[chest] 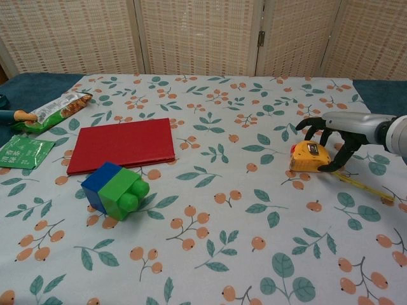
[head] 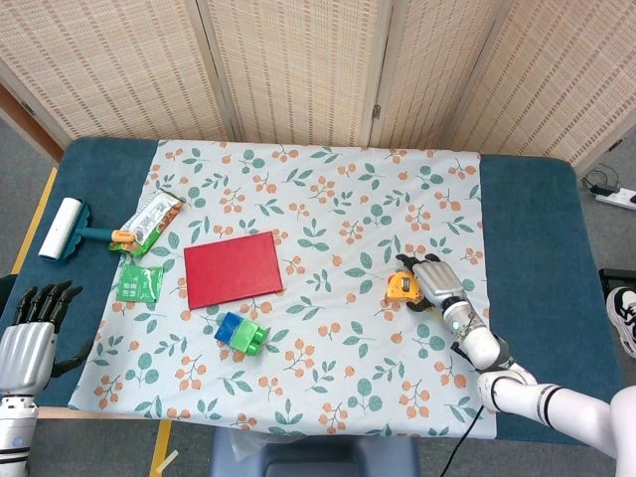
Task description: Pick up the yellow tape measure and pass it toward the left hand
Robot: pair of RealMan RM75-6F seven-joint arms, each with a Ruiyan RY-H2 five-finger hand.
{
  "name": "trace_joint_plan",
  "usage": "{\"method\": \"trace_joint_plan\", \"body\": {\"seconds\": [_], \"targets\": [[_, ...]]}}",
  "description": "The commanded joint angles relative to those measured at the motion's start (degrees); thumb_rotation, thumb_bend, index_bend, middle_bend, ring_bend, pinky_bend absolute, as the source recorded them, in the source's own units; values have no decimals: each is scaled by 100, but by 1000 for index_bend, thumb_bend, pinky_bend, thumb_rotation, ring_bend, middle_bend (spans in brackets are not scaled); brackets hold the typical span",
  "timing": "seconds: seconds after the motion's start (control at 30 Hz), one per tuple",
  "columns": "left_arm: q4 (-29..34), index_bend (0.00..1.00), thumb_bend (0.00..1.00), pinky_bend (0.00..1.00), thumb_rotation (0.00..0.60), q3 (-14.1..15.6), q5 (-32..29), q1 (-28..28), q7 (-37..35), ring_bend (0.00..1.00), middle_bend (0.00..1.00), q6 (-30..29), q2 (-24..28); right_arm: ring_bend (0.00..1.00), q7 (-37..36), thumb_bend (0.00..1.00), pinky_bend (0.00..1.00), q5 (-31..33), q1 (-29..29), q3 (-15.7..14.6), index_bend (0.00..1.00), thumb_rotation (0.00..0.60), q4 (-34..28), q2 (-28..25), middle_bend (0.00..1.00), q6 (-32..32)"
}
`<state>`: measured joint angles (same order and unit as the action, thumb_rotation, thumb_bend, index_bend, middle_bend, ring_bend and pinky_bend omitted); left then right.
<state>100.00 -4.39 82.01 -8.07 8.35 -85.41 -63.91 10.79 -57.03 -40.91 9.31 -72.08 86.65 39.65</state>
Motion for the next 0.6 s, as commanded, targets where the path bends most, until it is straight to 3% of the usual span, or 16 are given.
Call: {"method": "trace_joint_plan", "body": {"seconds": [0.03,0.4,0.47,0.6], "targets": [[-14,188,334,18,600,-4,2,4,-16,104,132,0,-2,304,10,345,110,15,-26,-13,154,600,22,23,245,-10],[-62,182,334,16,600,-21,-29,27,-80,97,132,26,7,373,-55,458,138,89,-104,8,329,600,166,158,346,18],[-54,182,334,16,600,-56,-46,-6,-116,97,132,64,-7,404,-178,481,156,64,-62,54,404,600,123,162,396,111],[60,183,334,16,600,-177,-34,-202,-244,97,132,260,-89,432,-717,505,169,-120,124,207,454,600,-160,48,431,363]]}}
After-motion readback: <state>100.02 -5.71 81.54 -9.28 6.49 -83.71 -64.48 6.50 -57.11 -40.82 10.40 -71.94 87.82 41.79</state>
